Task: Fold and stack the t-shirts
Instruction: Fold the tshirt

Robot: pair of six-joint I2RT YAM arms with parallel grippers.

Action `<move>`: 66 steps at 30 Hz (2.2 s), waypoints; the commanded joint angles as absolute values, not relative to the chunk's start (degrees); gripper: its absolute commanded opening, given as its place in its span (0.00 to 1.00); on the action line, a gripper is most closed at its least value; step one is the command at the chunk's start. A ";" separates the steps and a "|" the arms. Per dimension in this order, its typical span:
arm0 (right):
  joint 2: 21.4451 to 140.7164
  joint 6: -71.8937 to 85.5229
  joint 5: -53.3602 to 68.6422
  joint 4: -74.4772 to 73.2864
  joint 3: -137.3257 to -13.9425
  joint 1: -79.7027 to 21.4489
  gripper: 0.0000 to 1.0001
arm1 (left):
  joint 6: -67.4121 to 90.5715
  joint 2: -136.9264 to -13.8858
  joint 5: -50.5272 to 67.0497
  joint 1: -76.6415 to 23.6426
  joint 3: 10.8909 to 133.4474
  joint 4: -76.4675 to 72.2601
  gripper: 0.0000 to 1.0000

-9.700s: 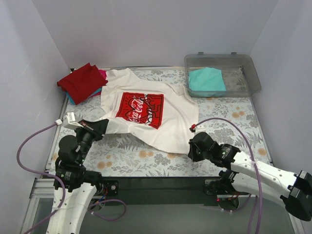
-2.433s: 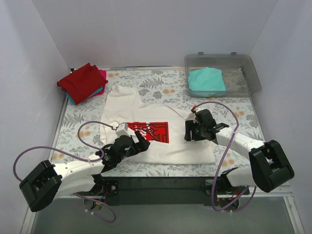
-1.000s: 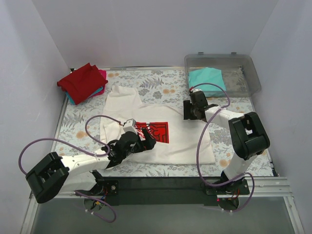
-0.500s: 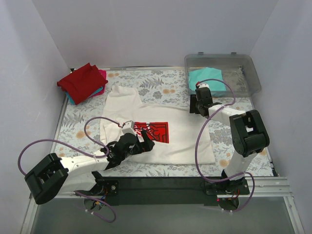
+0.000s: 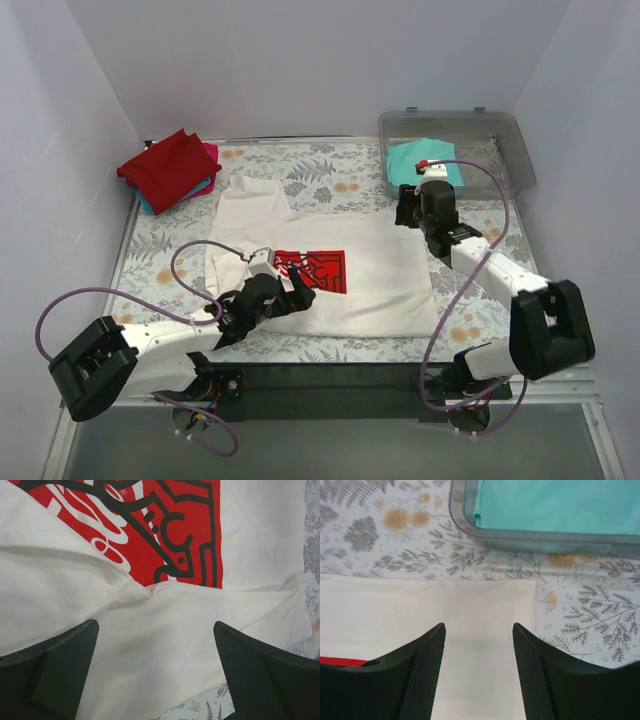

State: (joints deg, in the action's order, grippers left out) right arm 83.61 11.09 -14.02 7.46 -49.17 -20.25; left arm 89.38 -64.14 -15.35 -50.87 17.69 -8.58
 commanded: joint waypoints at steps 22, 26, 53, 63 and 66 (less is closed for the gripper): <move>82.70 18.89 -3.07 2.37 -37.62 -29.18 0.53 | 87.28 -74.53 -12.22 -51.42 20.39 -14.76 0.93; 86.92 19.42 -2.81 2.20 -38.06 -27.60 0.54 | 87.01 -76.90 -11.43 -51.68 20.57 -16.08 0.93; 91.14 16.88 -2.29 3.43 -43.50 -16.97 0.56 | 93.40 -52.85 -32.50 -55.28 26.98 16.75 0.93; 94.65 16.53 3.78 7.47 -43.24 -11.25 0.56 | 119.69 -54.40 -44.38 -58.09 35.50 53.76 0.93; 95.27 16.70 3.87 7.56 -42.89 -9.15 0.56 | 124.62 -57.91 -45.44 -59.33 39.19 63.43 0.93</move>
